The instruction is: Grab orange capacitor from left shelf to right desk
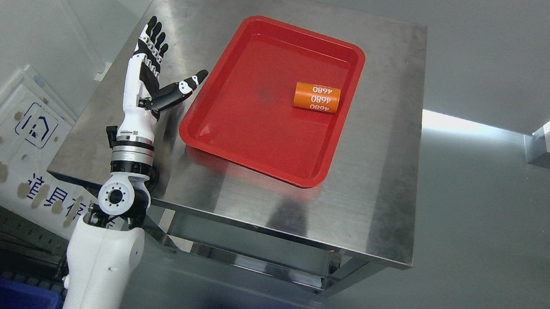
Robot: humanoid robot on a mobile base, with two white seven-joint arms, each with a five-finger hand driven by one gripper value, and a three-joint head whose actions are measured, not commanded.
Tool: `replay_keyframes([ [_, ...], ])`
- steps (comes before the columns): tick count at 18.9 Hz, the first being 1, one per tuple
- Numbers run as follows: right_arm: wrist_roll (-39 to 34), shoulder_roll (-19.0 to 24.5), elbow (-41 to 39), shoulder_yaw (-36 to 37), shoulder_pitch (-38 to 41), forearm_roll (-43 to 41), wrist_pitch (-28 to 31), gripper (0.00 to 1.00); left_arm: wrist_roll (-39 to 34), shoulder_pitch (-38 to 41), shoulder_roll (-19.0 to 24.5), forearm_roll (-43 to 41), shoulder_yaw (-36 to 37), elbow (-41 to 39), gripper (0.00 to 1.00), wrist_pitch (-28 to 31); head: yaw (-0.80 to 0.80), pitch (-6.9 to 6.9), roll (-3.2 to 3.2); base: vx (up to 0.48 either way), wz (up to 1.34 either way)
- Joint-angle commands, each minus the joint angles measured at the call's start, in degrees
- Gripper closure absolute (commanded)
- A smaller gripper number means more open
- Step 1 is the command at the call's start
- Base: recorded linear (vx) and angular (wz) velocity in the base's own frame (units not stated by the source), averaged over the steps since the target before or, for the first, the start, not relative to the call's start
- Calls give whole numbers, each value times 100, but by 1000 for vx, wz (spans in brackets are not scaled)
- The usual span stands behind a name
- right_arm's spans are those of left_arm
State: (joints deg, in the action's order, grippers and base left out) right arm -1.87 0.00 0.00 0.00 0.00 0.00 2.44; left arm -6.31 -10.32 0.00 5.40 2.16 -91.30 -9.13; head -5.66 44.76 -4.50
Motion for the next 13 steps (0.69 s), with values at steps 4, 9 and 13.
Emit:
replay_keyframes([
  [4,3,-100,-193,62,-9,18,2,0,16,224,100,5,-243,-169,0,26,0,0,0,7,-34],
  [9,3,-100,-193,62,-9,18,2,0,147,-232,100,5,-173,-248,0,34,0,0,0,5,-25],
  [13,3,-100,-193,62,-9,18,2,0,165,-523,100,5,-32,-336,0,237,0,0,0,-11,18],
])
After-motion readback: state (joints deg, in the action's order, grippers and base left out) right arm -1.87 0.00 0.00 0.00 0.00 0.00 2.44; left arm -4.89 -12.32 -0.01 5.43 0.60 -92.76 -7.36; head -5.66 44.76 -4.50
